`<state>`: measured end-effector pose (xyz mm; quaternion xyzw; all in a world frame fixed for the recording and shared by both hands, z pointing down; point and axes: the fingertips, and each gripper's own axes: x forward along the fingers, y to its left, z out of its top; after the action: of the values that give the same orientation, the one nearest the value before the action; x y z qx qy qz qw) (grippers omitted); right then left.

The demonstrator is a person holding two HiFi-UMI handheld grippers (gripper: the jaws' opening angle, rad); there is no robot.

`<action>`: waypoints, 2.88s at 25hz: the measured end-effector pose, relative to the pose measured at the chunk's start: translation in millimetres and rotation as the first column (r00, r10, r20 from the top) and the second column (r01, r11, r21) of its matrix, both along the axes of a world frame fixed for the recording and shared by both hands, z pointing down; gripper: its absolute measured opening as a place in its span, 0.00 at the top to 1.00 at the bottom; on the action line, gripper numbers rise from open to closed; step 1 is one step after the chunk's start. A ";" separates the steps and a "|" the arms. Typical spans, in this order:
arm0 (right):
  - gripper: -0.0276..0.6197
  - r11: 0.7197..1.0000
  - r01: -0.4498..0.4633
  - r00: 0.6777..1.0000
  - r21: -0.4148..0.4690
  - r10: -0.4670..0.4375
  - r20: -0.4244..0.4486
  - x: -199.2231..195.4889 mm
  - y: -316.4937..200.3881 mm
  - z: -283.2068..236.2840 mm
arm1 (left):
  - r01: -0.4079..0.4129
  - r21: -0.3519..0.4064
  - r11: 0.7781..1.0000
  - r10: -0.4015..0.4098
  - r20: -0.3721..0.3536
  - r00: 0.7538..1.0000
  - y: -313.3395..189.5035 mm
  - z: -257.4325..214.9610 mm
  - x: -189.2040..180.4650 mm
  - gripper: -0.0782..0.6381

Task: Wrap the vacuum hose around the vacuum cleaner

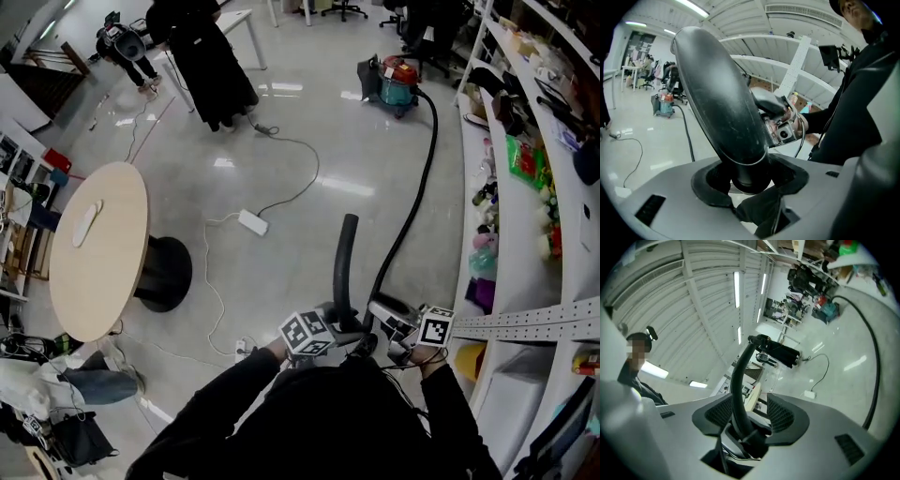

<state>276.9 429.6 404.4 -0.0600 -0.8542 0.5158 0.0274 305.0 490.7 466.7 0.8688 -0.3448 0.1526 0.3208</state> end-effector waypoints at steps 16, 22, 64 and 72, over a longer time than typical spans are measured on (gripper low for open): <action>0.52 0.389 0.606 0.794 0.694 -0.242 -0.557 -16.2 14.9 101.6 | 0.055 -0.034 0.998 -0.060 -0.167 0.984 -106.5 -96.5 -41.0 0.55; 0.69 0.618 0.528 0.843 0.583 -0.295 -0.450 -14.1 -3.3 88.1 | 0.131 -0.073 0.989 -0.140 -0.138 0.980 -149.9 -86.5 -52.9 0.51; 0.63 0.998 -0.020 0.992 0.064 0.028 -0.123 -93.4 -375.4 48.1 | -0.174 -0.198 0.965 0.167 -0.050 0.985 -345.6 2.7 -112.0 0.66; 0.53 0.667 0.572 0.816 0.477 -0.410 -0.407 -69.7 -303.6 92.0 | -0.078 -0.254 0.964 -0.008 -0.321 0.947 -433.5 -49.9 -131.0 0.67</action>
<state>207.2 126.1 496.4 -0.2091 -0.9084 0.2065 0.2973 174.1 57.2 416.8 0.8377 -0.2493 0.0602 0.4822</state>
